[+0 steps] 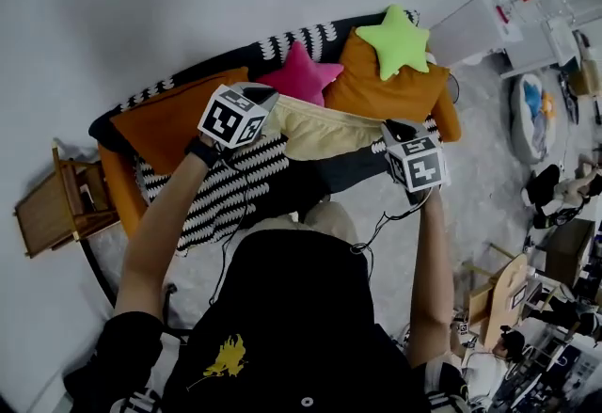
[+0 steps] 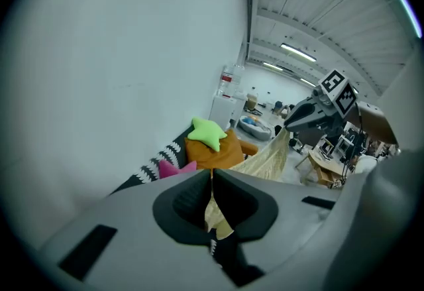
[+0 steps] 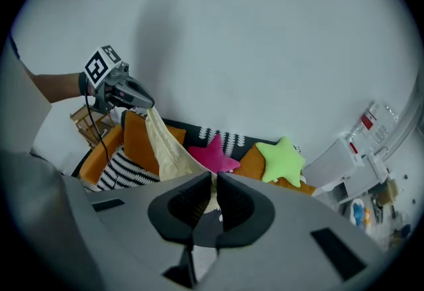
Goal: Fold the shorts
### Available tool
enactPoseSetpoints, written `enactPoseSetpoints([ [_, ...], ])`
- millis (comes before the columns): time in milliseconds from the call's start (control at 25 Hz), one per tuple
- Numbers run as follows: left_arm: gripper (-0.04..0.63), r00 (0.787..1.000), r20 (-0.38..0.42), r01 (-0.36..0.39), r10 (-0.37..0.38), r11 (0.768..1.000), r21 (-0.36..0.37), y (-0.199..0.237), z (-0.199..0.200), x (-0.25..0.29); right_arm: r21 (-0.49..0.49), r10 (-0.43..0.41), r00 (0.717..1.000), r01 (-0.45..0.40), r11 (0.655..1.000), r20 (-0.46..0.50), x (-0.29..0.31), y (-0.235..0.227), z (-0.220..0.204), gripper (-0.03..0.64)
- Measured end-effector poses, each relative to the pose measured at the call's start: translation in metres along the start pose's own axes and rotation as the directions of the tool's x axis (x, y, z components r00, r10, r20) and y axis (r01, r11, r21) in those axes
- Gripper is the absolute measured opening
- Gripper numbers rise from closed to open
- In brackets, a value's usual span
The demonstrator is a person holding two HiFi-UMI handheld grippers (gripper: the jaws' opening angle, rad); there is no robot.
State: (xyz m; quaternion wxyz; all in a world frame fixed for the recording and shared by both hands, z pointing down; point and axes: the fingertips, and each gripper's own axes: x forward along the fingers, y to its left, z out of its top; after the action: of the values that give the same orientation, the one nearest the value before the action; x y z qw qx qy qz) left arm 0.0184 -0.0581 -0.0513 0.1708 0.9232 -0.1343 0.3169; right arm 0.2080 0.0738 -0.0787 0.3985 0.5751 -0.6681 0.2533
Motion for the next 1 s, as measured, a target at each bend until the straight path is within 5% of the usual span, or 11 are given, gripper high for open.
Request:
enactPoseSetpoints([
  [160, 0.023, 0.999, -0.025, 0.029, -0.029, 0.999, 0.014, -0.023, -0.005, 0.066, 0.024, -0.025, 0.999, 0.026, 0.999, -0.020, -0.002, -0.024, -0.051, 0.043],
  [560, 0.025, 1.000, -0.003, 0.025, -0.025, 0.954, 0.298, -0.087, 0.011, 0.196, 0.118, -0.117, 0.993, 0.115, 0.986, 0.008, -0.008, -0.076, -0.151, 0.044],
  [760, 0.025, 0.999, -0.010, 0.032, -0.031, 0.941, 0.336, -0.075, -0.049, 0.232, 0.130, -0.123, 0.992, 0.124, 0.984, -0.018, 0.034, -0.009, -0.200, 0.046],
  [1000, 0.025, 1.000, -0.006, 0.019, -0.018, 0.919, 0.395, -0.004, -0.193, 0.260, 0.136, -0.053, 0.998, 0.059, 0.989, -0.046, 0.153, 0.132, -0.247, 0.046],
])
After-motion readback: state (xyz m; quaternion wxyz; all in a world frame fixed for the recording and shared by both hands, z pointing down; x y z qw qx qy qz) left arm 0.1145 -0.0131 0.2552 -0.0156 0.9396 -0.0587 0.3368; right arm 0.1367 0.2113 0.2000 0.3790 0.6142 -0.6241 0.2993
